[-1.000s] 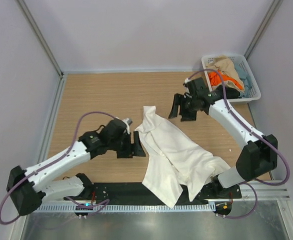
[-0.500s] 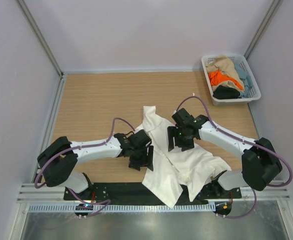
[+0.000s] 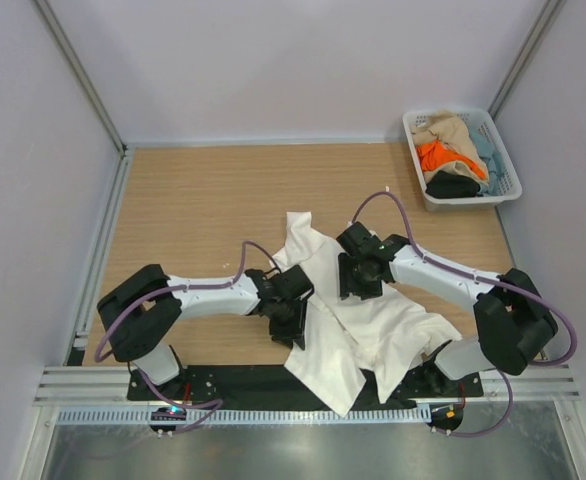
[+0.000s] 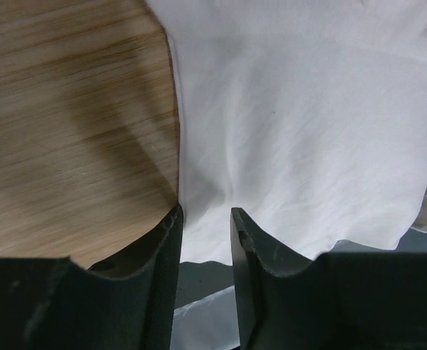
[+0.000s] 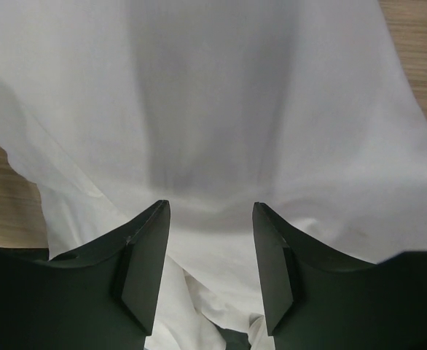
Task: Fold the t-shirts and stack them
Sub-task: Flatten the tshirt out
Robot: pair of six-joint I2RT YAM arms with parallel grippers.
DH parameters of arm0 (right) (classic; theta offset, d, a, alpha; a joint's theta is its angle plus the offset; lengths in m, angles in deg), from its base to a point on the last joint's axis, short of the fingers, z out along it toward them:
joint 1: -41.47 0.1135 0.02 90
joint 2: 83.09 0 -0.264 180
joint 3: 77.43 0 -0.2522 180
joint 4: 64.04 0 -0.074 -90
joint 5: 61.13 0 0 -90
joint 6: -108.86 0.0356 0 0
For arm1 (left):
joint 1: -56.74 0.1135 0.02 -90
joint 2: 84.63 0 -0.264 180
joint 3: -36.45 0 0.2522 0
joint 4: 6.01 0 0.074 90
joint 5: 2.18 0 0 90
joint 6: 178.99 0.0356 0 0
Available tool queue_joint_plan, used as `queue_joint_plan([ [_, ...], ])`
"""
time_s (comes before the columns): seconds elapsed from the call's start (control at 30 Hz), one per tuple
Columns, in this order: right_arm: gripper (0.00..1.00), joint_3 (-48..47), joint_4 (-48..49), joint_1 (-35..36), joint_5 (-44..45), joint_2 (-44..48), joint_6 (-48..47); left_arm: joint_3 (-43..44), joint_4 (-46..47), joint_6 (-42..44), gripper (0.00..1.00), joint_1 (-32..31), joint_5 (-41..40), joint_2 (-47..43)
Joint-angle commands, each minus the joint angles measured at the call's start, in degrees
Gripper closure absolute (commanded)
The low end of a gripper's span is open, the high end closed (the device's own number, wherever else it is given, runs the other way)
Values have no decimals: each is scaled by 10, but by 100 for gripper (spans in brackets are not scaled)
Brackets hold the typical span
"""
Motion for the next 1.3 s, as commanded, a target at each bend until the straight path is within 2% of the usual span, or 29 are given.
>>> queue_joint_plan([
  [0.0,45,2,22,7,26,-13,15,-5,31,1,67,-6,1,12],
  [0.07,45,3,22,7,29,-19,15,-13,40,0,75,-6,5,12],
  [0.17,44,2,22,11,28,-21,15,-22,34,1,99,2,-10,-9],
  [0.2,37,2,23,13,27,-21,14,-23,27,2,100,6,-19,-18],
  [0.33,29,3,37,28,6,-16,-6,-24,-13,23,100,31,-74,-87],
  [0.5,29,15,59,50,-24,-13,-22,-25,-42,40,100,60,-97,-167],
  [0.7,33,35,103,53,-86,-35,-29,-28,-57,46,100,74,-92,-200],
  [0.73,36,37,107,53,-86,-38,-27,-29,-60,49,100,76,-92,-204],
  [0.8,57,33,109,53,-77,-45,-26,-28,-68,52,100,89,-92,-214],
  [0.83,70,28,105,53,-61,-47,-27,-27,-72,54,100,94,-92,-225],
  [0.87,88,22,95,53,-50,-45,-27,-25,-82,60,100,105,-92,-233],
  [0.93,98,-4,80,53,3,-32,-28,-16,-94,69,100,128,-94,-263],
  [1.0,99,-54,32,53,60,-20,-28,4,-121,89,100,146,-96,-286],
  [1.07,99,-101,-27,52,154,-1,-36,27,-165,124,100,177,-117,-331],
  [1.1,99,-150,-44,53,179,5,-39,56,-182,135,100,187,-123,-349],
  [1.17,99,-203,-81,50,248,20,-60,88,-222,161,100,212,-171,-393],
  [1.27,99,-304,-95,43,297,33,-99,157,-263,213,100,231,-211,-434],
])
